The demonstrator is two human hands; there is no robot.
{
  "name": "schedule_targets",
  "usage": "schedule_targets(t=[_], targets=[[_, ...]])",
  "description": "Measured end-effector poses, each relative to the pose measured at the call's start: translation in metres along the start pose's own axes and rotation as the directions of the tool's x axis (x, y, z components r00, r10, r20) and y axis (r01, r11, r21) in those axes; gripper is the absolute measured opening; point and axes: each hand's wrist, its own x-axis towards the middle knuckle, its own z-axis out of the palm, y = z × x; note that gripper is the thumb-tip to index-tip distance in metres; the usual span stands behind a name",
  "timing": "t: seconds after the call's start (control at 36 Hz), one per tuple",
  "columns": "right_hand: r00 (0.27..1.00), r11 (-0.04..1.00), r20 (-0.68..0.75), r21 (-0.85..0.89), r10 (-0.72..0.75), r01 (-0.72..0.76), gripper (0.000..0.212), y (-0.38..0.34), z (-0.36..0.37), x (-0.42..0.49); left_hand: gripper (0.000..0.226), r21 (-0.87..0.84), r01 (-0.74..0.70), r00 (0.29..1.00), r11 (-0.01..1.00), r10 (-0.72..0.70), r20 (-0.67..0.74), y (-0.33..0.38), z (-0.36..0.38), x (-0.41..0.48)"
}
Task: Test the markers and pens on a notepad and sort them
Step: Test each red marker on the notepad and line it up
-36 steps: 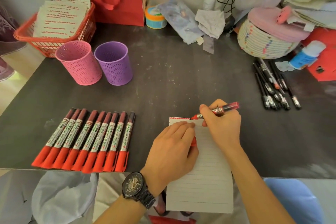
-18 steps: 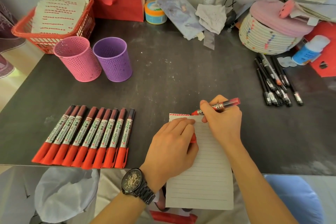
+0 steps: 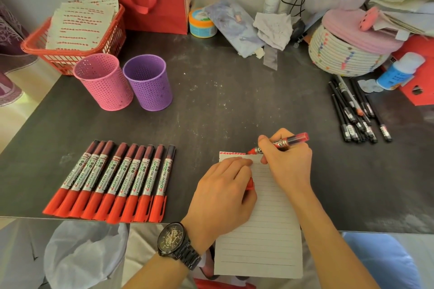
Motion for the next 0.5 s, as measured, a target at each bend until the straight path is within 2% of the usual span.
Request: schedule_targets(t=[0.5], targets=[[1.0,1.0,0.004,-0.005,0.01,-0.01,0.028,0.0029,-0.0004,0.001,0.019,-0.017,-0.005,1.0,1.0,0.005,-0.024,-0.0005,0.001,0.0]])
